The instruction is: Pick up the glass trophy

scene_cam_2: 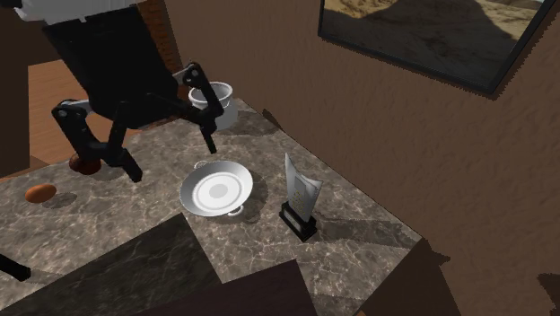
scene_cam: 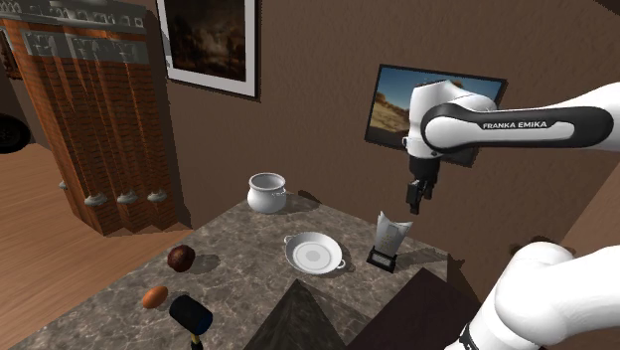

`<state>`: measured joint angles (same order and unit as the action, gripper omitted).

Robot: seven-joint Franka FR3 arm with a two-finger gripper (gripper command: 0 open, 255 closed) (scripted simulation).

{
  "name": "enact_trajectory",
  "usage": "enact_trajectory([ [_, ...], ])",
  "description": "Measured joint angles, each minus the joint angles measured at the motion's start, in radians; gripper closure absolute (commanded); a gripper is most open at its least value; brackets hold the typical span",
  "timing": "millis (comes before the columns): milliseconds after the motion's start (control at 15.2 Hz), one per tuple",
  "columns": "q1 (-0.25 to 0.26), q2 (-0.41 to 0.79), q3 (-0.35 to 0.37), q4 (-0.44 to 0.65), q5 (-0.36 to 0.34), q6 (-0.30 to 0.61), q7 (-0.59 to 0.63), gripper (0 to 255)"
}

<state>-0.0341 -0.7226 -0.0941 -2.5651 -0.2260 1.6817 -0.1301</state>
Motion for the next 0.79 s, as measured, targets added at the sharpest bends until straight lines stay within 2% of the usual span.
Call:
enact_trajectory([
  [396, -0.042, 0.115, -0.152, -0.049, -0.083, 0.220, -0.153, 0],
  [792, -0.053, 0.295, -0.297, -0.017, -0.106, 0.421, -0.317, 0],
])
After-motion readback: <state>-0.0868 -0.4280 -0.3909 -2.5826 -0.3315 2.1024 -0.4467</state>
